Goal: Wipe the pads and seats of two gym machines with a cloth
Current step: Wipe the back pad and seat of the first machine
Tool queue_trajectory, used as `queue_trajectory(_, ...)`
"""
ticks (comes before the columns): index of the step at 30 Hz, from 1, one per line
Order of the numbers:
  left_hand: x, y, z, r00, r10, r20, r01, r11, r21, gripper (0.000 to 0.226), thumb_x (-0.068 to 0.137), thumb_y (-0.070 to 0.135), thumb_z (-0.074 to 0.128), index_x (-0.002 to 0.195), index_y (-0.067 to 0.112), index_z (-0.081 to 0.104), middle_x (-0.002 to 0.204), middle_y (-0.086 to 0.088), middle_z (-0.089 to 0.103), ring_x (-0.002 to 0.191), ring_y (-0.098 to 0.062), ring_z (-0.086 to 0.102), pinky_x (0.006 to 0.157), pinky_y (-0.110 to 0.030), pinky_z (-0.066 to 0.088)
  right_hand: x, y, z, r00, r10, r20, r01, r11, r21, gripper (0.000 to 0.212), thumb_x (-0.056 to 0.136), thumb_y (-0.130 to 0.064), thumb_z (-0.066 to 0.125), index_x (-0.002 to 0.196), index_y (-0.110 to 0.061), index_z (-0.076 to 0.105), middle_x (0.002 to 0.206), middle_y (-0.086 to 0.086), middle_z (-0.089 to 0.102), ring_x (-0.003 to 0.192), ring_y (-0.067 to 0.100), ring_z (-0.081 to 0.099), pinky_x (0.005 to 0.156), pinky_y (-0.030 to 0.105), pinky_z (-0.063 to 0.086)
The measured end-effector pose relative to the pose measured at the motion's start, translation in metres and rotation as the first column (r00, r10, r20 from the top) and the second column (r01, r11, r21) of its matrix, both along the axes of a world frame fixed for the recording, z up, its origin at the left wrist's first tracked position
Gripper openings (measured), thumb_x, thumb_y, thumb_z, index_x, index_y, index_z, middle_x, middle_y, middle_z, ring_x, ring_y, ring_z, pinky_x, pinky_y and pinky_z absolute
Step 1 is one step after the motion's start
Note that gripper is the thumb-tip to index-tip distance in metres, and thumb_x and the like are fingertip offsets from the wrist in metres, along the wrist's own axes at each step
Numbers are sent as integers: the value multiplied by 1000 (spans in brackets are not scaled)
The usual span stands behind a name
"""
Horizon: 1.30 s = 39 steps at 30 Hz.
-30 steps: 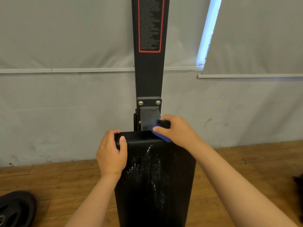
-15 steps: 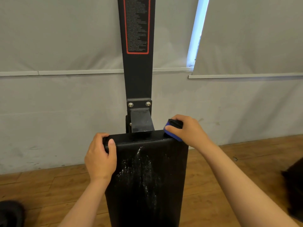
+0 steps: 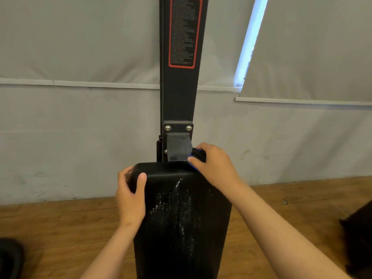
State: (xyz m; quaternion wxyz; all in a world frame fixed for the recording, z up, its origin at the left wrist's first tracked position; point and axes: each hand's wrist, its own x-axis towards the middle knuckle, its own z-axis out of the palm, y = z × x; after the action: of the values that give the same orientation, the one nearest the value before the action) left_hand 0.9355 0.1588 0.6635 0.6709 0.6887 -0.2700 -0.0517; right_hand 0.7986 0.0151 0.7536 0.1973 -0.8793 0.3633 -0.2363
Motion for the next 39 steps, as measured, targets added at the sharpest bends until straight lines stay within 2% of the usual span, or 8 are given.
queue_trajectory(4,10,3,-9,989,-138,-47,138,990,2,21,88,46,55,105,34,52,100,17,59,91,10,55,77,-10,41,-5,-7,11,996,-55,-73,65,988,143,23,93,-33,58,105,-13,60,96,8,66,84,20,60,73,31,47)
queue_trajectory(7,12,3,-17,997,-76,17,76,997,-1,32,77,62,44,99,40,50,95,18,61,88,13,56,71,-3,40,19,1,11,989,-96,-115,107,989,99,22,93,-29,55,99,-8,60,92,11,65,83,24,60,72,36,48)
queue_trajectory(15,16,2,-26,998,-33,53,34,999,-10,42,79,62,42,105,32,54,91,17,64,87,5,59,72,-15,44,99,66,10,971,220,-92,-214,975,65,27,90,-33,61,106,-12,62,98,4,65,91,20,60,81,38,52)
queue_trajectory(20,17,3,-27,998,-34,61,34,999,3,51,78,66,39,111,30,53,94,19,61,89,8,58,72,-11,45,86,43,17,969,214,-125,-192,967,164,21,91,-33,61,107,-20,61,82,-11,57,75,3,54,62,13,43)
queue_trajectory(26,16,4,-24,998,-27,51,26,1000,5,40,77,62,39,107,38,49,91,25,59,91,15,55,70,-3,41,118,67,11,958,279,-64,-272,958,93,23,87,-30,65,104,-15,64,92,0,66,85,14,62,79,32,54)
queue_trajectory(30,16,5,-27,998,-39,56,39,999,0,41,79,65,40,106,35,50,90,23,60,89,11,57,69,-4,42,108,59,16,927,348,-138,-330,934,139,23,86,-34,66,102,-17,64,89,-1,66,81,12,62,76,29,54)
queue_trajectory(34,18,5,-29,998,-42,53,42,999,-1,47,80,67,39,109,32,51,91,20,61,90,9,58,69,-10,46,97,42,18,956,257,-141,-234,959,160,18,87,-33,66,101,-22,63,86,-9,62,79,5,57,67,16,46)
queue_trajectory(39,16,6,-26,999,-20,50,19,1000,12,40,79,62,39,105,34,51,89,22,60,88,12,57,69,-4,41,110,64,8,962,268,-57,-263,961,86,23,85,-32,67,102,-16,65,91,-1,67,86,14,62,78,32,53)
